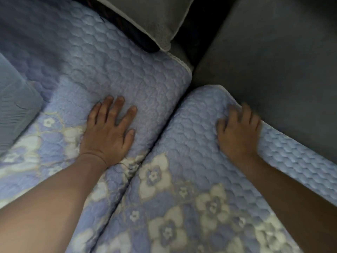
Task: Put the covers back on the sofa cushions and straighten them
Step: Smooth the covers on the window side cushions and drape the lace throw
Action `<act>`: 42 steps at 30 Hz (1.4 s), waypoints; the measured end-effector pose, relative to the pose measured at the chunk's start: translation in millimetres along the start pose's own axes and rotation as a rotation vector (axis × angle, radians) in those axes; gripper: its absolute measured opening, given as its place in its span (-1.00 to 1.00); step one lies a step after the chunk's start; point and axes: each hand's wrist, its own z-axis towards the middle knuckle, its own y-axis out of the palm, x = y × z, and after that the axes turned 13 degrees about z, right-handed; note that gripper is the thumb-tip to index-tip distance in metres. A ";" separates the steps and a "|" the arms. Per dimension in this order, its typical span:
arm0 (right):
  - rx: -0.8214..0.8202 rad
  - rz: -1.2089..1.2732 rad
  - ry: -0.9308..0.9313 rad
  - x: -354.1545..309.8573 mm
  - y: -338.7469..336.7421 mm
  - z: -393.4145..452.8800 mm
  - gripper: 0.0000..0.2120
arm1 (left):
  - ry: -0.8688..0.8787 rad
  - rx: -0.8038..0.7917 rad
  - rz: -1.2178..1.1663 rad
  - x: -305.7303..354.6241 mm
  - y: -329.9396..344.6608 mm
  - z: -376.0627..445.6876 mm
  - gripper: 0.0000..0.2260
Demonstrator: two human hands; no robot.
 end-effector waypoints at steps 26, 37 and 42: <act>0.021 0.876 1.344 440.7 -66.3 -445.1 -0.39 | 0.091 -0.420 -0.144 448.2 -177.4 -205.7 -0.43; -0.004 0.552 1.442 387.3 -71.7 -404.2 -0.18 | 0.086 -0.469 -0.065 412.6 -174.4 -140.5 -0.47; 0.142 0.604 1.156 406.7 -76.9 -415.0 -0.50 | 0.276 -0.235 -0.011 475.0 -200.5 -124.7 -0.58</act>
